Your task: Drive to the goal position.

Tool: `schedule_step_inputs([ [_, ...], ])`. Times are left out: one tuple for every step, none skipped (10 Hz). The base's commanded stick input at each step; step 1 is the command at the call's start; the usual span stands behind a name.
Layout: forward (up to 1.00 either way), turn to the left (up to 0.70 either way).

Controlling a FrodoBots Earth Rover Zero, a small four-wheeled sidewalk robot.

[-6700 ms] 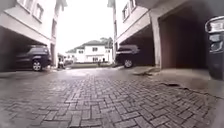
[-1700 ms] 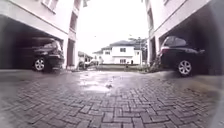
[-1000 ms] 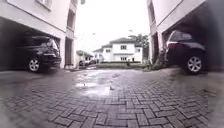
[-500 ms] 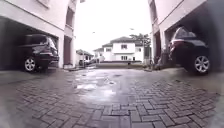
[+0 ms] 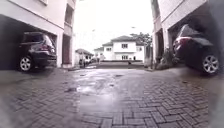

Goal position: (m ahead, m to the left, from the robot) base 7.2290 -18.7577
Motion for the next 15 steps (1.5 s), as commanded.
schedule_step_inputs([
  [0.70,0.00],
  [0.70,0.00],
  [0.70,0.00],
  [0.70,0.00],
  [0.70,0.00],
  [0.70,0.00],
  [0.70,0.00],
  [0.70,0.00],
  [0.70,0.00],
  [0.70,0.00],
  [0.70,0.00],
  [0.70,0.00],
  [0.70,0.00],
  [0.70,0.00],
  [0.70,0.00],
])
